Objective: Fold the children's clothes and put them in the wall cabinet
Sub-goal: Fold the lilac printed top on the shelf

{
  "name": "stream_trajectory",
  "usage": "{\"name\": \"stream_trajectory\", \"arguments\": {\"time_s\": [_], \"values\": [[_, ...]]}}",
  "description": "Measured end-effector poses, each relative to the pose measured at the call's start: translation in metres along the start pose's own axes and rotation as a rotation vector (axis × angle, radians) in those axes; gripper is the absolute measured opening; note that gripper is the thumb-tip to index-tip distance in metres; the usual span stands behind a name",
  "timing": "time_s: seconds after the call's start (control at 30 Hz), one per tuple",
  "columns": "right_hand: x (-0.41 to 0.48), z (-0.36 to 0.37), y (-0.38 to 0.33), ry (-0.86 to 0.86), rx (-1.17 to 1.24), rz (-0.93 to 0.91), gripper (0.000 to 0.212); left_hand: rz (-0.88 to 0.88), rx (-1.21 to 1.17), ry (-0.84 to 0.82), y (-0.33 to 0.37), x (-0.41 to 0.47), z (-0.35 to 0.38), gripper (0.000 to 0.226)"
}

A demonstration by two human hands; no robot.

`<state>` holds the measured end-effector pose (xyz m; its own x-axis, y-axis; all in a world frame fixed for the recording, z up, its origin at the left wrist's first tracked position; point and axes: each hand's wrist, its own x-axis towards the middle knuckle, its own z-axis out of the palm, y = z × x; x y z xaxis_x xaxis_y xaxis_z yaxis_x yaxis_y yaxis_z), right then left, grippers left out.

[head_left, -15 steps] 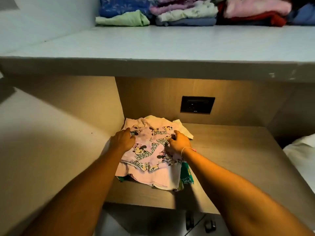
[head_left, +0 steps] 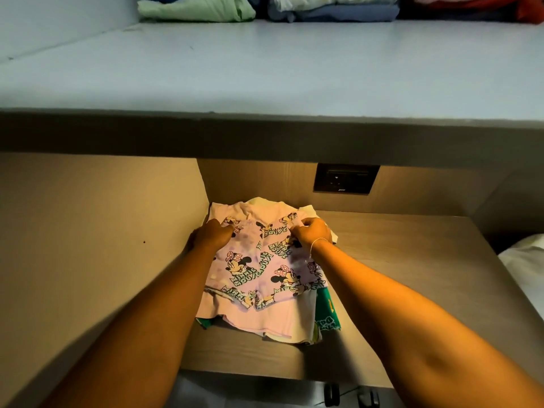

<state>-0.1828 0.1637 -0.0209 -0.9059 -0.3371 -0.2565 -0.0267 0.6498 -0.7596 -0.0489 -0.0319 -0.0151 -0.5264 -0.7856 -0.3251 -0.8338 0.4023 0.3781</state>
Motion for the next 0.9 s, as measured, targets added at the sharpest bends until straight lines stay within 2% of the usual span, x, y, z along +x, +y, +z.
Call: {"name": "stream_trajectory", "arguments": {"time_s": [0.13, 0.23, 0.33, 0.5, 0.57, 0.7, 0.8, 0.9], "values": [[-0.003, -0.001, 0.001, -0.022, 0.058, -0.172, 0.002, 0.097, -0.084, 0.112, -0.004, 0.001, 0.006, 0.053], [-0.008, -0.003, 0.004, -0.055, 0.116, -0.260, 0.016, 0.161, -0.128, 0.214, -0.006, -0.001, 0.005, 0.037], [-0.016, -0.006, 0.006, -0.078, 0.213, -0.290, 0.013, 0.208, -0.239, 0.320, -0.005, -0.008, 0.003, 0.020], [-0.050, -0.042, 0.010, -0.061, 0.443, -0.320, 0.015, 0.332, -0.483, 0.507, 0.003, -0.041, -0.020, 0.010], [-0.070, -0.065, 0.014, -0.072, 0.506, -0.295, 0.015, 0.428, -0.619, 0.480, 0.012, -0.059, -0.032, 0.009], [-0.108, -0.116, 0.025, -0.082, 0.597, -0.170, 0.012, 0.636, -0.554, 0.462, 0.062, -0.088, -0.056, 0.010], [-0.136, -0.149, 0.043, -0.105, 0.847, -0.015, 0.010, 0.710, -0.615, 0.239, 0.132, -0.103, -0.059, 0.014], [-0.162, -0.165, 0.079, -0.002, 1.209, 0.103, 0.017, 0.647, -0.428, 0.051, 0.216, -0.118, -0.035, 0.035]]}}
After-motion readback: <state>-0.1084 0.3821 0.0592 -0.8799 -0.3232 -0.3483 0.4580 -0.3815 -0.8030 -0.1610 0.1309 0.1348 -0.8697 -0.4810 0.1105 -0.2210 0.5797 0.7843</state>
